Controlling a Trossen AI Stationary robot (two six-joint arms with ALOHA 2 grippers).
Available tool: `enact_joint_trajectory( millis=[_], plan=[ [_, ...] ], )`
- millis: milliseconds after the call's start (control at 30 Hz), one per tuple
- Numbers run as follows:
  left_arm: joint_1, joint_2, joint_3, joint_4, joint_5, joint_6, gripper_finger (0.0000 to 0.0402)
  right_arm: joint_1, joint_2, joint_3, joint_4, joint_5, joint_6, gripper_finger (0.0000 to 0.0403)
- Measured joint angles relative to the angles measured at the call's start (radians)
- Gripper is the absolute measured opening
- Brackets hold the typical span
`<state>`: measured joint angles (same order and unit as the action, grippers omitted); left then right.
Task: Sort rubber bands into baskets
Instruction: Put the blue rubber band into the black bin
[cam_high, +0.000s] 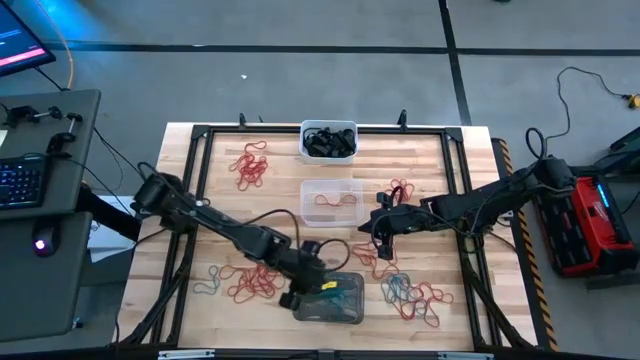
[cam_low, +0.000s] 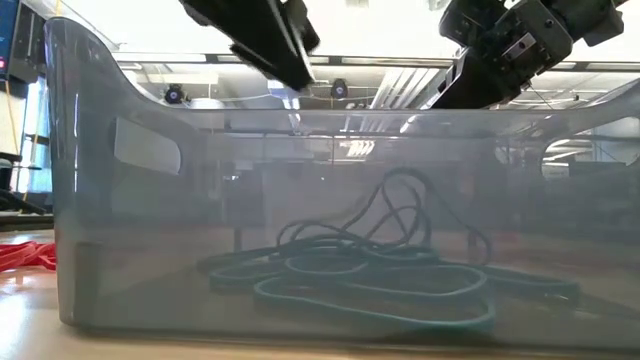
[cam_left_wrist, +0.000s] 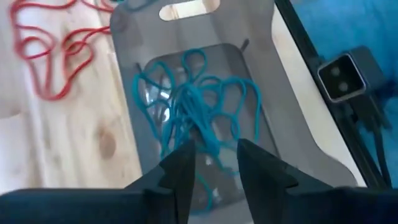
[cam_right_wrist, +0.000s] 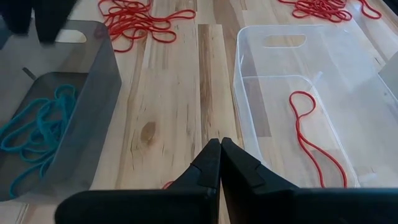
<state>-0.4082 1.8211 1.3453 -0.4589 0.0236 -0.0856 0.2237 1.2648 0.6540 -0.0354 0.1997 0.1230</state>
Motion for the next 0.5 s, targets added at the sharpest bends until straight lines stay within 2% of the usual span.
enact_joint_trajectory(
  millis=[200,367,500],
  plan=[
    [-0.069,-0.109,0.0,-0.18,-0.092,-0.076,0.0061,0.0,0.0,0.0,-0.007,0.0,0.0,0.0],
    [-0.135,-0.169,0.0,-0.358,-0.116,-0.252,0.0011,0.0,0.0,0.0,-0.006,0.0,-0.01,0.0],
    [-0.198,-0.194,-0.005,-0.497,-0.123,-0.402,0.0003,0.0,0.0,0.0,-0.006,0.0,-0.01,0.0]
  ],
)
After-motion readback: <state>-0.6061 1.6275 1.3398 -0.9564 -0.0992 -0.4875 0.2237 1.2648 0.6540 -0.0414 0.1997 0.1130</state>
